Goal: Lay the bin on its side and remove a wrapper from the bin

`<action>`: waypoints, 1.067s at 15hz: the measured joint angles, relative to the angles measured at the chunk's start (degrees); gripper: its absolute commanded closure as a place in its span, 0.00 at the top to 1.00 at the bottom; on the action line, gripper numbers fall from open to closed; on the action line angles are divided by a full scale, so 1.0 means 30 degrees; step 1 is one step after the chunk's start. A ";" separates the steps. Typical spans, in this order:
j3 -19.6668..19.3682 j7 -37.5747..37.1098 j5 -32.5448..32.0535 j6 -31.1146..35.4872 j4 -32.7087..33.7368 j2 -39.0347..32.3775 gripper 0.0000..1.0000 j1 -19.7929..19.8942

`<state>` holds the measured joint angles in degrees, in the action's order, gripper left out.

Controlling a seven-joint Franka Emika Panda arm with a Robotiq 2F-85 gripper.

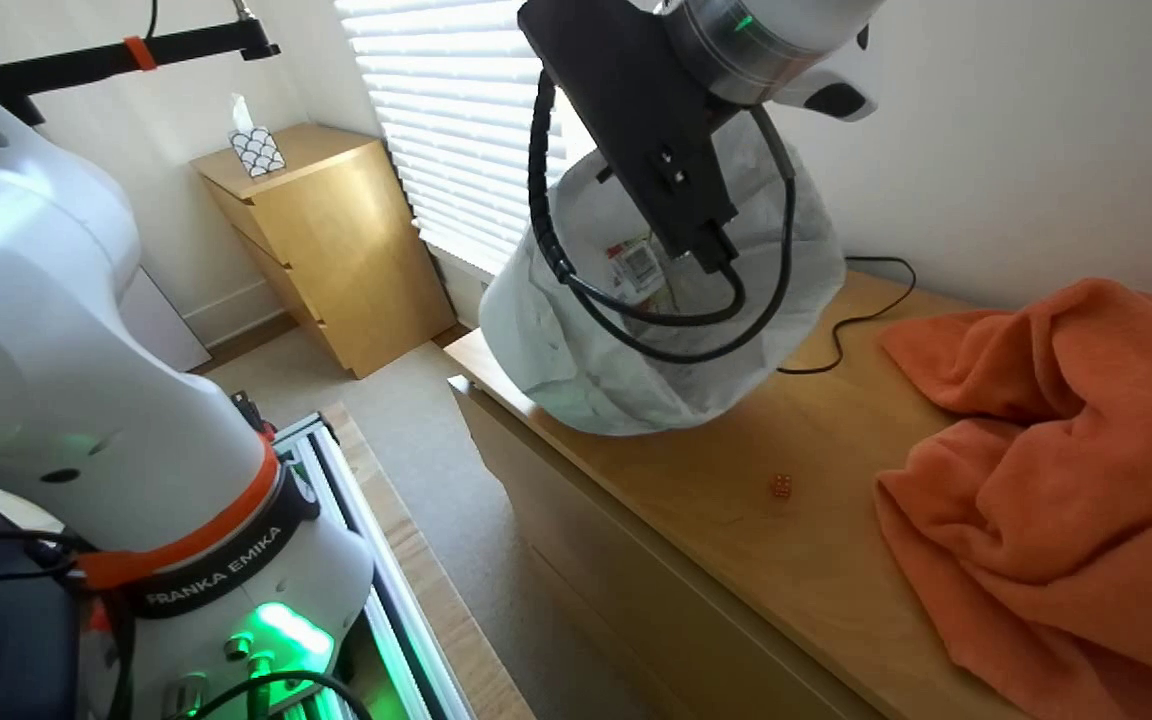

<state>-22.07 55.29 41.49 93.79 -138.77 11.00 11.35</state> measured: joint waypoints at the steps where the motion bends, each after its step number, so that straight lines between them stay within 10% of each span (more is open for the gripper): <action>1: -0.0079 0.0302 0.0494 -0.0532 0.0020 -0.0312 0.03 0.0138; 8: -0.0158 0.1270 0.2269 -0.2120 0.0378 -0.2574 0.03 0.1163; 9: -0.0153 0.1275 0.2297 -0.2130 0.0442 -0.2842 0.39 0.1252; 16: -0.0065 0.1203 0.2226 -0.1774 0.1065 -0.3721 0.84 0.1806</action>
<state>-22.26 58.90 48.17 88.47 -135.58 -0.17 16.76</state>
